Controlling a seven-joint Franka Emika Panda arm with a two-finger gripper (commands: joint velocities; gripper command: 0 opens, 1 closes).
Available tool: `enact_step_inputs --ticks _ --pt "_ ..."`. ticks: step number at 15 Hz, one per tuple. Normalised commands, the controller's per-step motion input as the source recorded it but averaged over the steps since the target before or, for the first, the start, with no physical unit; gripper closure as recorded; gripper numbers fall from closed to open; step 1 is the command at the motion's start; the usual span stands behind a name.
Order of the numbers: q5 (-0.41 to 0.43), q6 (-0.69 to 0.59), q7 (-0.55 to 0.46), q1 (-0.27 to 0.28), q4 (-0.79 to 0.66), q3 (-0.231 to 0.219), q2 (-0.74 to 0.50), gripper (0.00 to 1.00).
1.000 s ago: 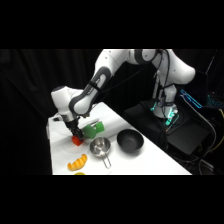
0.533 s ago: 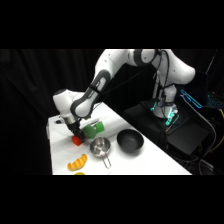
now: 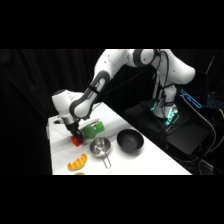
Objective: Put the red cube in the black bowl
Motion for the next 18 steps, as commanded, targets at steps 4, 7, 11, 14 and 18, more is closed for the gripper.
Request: enact_step_inputs --ticks 4,7,11,14,18 --pt "-0.132 0.0 -0.06 -0.007 0.17 0.045 0.03 0.72" --pt "-0.137 -0.07 0.02 0.031 -0.02 0.015 -0.21 0.72" --pt "-0.135 -0.2 0.08 0.063 -0.15 -0.019 -0.35 0.72" --pt "-0.118 -0.2 0.09 0.079 -0.32 -0.035 -0.44 0.72" --pt "-0.094 -0.13 0.11 0.082 -0.54 -0.042 -0.56 0.72"
